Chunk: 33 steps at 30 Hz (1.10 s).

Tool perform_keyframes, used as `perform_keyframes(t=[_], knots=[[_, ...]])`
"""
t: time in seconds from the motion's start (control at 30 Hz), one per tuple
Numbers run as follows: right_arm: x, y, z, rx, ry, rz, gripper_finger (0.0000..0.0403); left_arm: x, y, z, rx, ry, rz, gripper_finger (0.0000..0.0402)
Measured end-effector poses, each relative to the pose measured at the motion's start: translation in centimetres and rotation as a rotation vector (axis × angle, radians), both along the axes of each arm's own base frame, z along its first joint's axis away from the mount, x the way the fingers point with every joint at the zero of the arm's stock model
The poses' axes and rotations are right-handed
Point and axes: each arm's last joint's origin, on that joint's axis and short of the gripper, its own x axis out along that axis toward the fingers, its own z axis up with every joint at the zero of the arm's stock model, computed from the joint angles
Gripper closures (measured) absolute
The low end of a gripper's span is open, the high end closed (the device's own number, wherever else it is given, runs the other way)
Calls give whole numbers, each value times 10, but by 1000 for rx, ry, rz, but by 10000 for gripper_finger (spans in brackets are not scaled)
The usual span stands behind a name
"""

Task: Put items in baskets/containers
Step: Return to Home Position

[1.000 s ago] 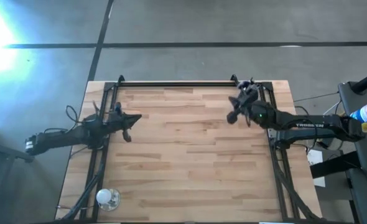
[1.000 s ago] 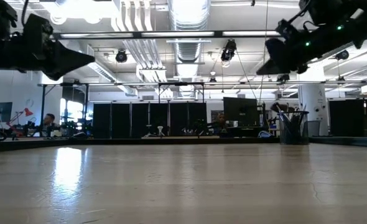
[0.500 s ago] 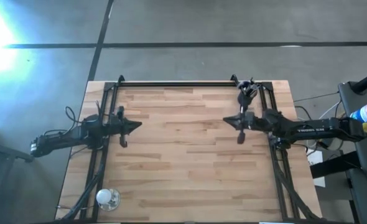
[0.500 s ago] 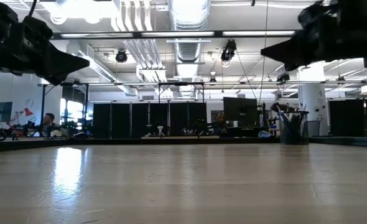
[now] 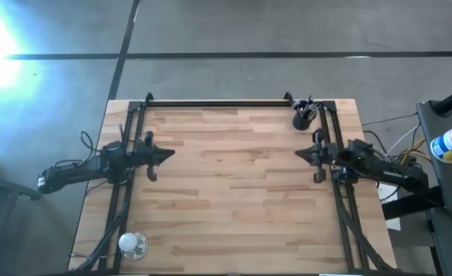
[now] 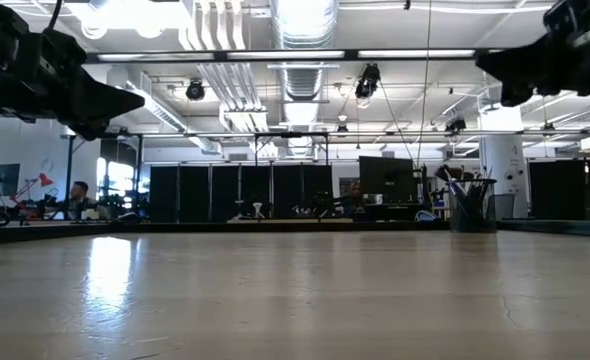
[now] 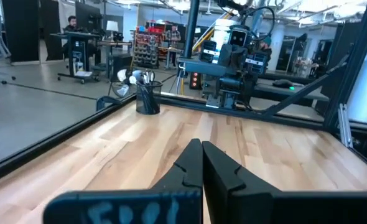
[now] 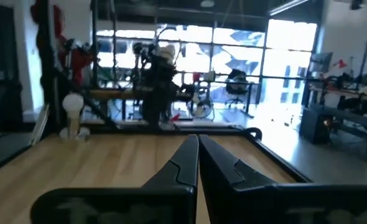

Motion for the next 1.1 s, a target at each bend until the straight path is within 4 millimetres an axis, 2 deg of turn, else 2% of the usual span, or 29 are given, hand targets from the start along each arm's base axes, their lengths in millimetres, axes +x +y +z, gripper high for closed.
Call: perform_keyframes(t=[0.07, 0.23, 0.37, 0.47, 0.67, 1.1], knots=[[-1, -1, 3, 10, -1, -26, 395, 0, 0, 0, -8, -2, 4, 401], [5, -5, -15, 99, 73, -125, 395, 0, 1, -1, -43, -7, 20, 401], [5, -8, -17, 128, 89, -220, 395, -1, 5, 0, -60, -25, 102, 401], [5, -7, -16, 128, 74, -210, 394, -1, 8, 0, -101, -48, 158, 401], [5, -7, -21, 140, 131, -212, 394, -1, 8, 0, -119, -50, 159, 401], [6, -8, -22, 141, 137, -216, 394, -1, 8, 2, -118, -66, 163, 401]])
